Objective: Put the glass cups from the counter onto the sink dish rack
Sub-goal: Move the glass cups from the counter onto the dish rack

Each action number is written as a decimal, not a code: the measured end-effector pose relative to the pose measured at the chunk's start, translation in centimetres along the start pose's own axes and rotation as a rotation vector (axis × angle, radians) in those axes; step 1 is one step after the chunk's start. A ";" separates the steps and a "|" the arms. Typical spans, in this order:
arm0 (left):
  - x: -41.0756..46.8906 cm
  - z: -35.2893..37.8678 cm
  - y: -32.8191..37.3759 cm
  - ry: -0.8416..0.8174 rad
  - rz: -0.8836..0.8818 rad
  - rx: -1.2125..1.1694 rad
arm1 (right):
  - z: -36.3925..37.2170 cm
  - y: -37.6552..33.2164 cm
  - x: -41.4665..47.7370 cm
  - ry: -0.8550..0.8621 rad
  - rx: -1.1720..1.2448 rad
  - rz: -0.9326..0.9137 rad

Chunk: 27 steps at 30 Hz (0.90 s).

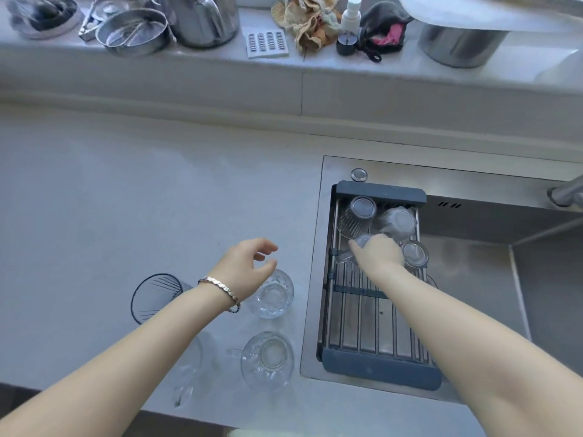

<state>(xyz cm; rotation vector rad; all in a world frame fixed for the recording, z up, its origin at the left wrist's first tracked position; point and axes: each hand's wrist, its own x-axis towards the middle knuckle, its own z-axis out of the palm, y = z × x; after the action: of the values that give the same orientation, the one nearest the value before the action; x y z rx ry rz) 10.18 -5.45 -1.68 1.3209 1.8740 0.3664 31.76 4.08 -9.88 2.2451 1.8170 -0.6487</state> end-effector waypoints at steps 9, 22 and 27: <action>-1.1 -0.5 -0.7 0.005 0.051 0.146 | -3.8 -0.7 -5.5 -0.059 0.082 -0.362; -4.0 -4.0 -5.8 -0.042 -0.534 0.704 | 3.4 -5.8 -12.2 -0.293 0.513 -0.633; -4.0 -4.5 -6.1 0.050 -0.503 0.603 | 2.2 -4.0 -11.8 -0.187 0.719 -0.427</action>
<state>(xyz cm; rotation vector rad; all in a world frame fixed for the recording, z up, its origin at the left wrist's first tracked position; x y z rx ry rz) 3.38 -10.64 -0.88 1.1385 2.3736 -0.4638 25.55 -6.27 -6.13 2.0242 2.2215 -1.7636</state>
